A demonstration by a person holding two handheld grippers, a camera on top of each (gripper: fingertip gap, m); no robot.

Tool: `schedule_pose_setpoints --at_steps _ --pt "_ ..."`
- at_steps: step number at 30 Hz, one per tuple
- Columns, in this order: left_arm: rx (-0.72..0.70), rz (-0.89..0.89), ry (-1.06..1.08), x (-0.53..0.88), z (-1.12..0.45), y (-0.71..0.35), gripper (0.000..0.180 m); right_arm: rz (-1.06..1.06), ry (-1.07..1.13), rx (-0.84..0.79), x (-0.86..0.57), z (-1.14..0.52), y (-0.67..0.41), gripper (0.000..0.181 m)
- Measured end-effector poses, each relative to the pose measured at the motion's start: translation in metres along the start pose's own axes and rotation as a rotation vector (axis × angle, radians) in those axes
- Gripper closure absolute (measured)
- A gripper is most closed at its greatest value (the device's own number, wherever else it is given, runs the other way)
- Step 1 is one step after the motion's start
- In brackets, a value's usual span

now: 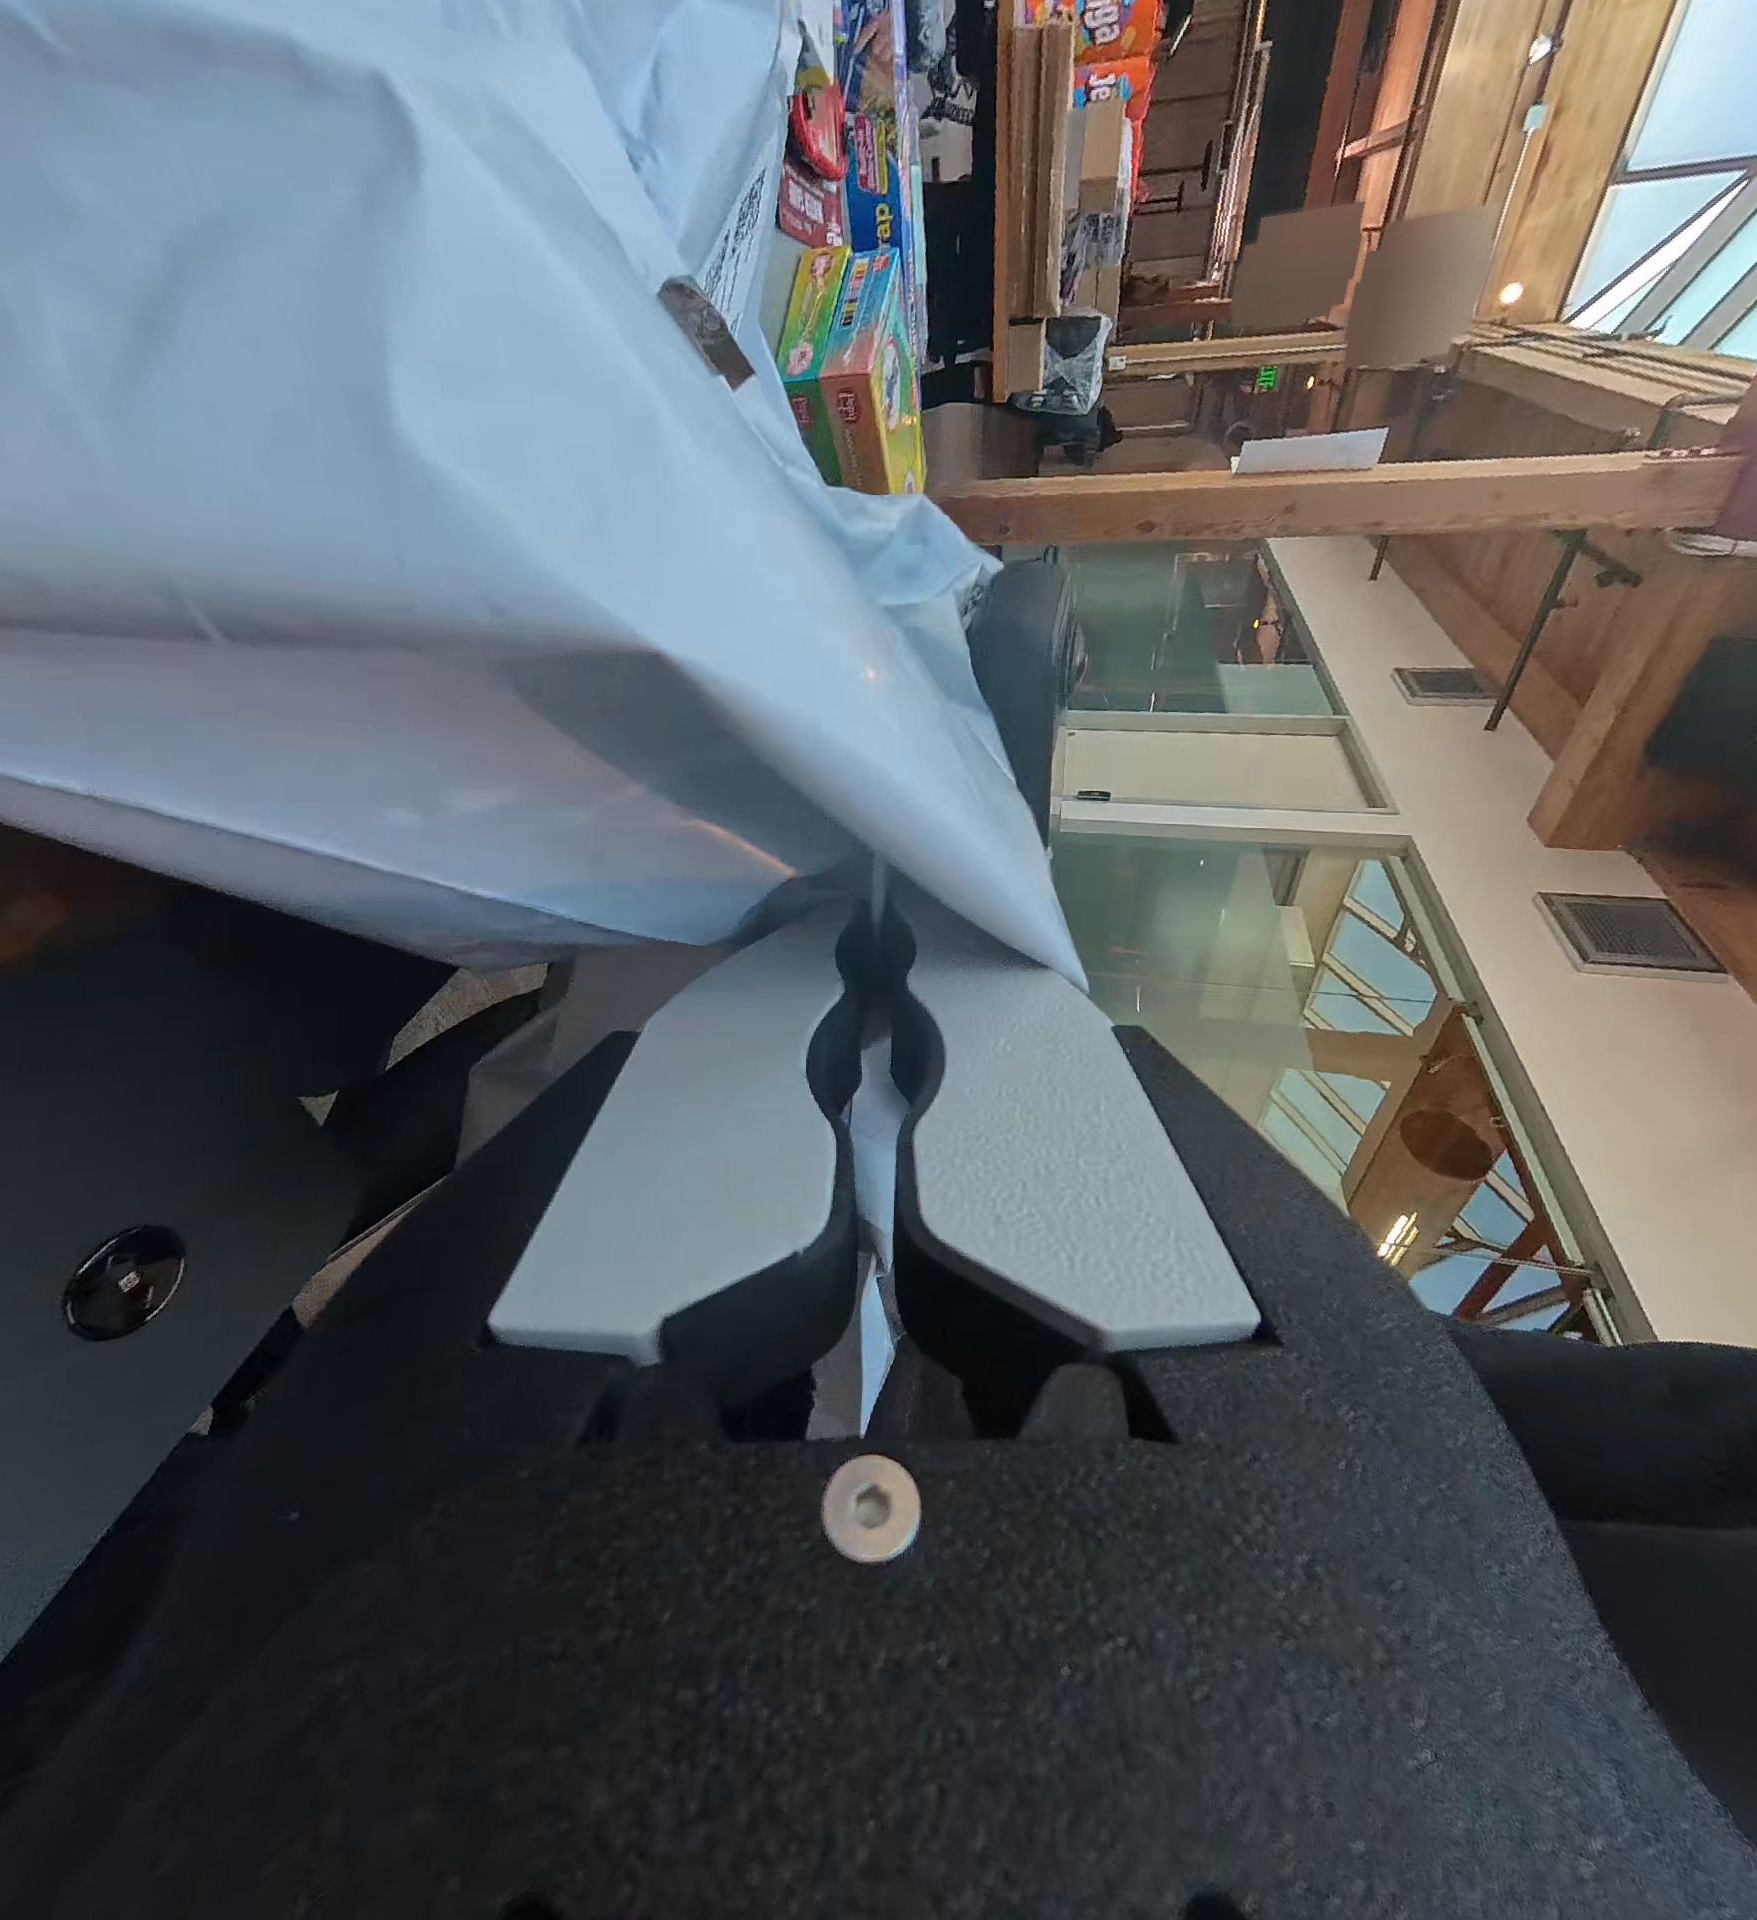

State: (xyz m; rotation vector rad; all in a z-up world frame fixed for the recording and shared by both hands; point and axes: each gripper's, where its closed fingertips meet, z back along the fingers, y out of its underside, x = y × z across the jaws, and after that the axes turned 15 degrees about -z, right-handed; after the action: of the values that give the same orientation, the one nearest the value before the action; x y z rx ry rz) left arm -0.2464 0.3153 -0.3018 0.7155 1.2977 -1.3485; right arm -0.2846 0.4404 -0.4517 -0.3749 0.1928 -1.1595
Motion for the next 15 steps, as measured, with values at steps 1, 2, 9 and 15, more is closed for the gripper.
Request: schedule_pose_setpoints --at_steps 1,2,9,15 --pt "-0.009 0.002 0.006 -0.006 0.001 -0.006 0.18 0.047 0.034 -0.012 -0.006 0.011 0.001 0.103" --pt "-0.019 0.004 0.01 -0.012 0.003 -0.012 0.18 0.093 0.062 -0.027 -0.01 0.023 0.002 0.106" --pt "-0.046 -0.009 0.098 -0.055 -0.002 -0.039 0.18 0.562 0.244 -0.089 -0.026 0.062 0.002 0.13" --pt "-0.025 -0.061 0.145 -0.08 -0.009 -0.042 0.18 0.65 0.297 -0.027 -0.045 0.033 -0.025 0.145"
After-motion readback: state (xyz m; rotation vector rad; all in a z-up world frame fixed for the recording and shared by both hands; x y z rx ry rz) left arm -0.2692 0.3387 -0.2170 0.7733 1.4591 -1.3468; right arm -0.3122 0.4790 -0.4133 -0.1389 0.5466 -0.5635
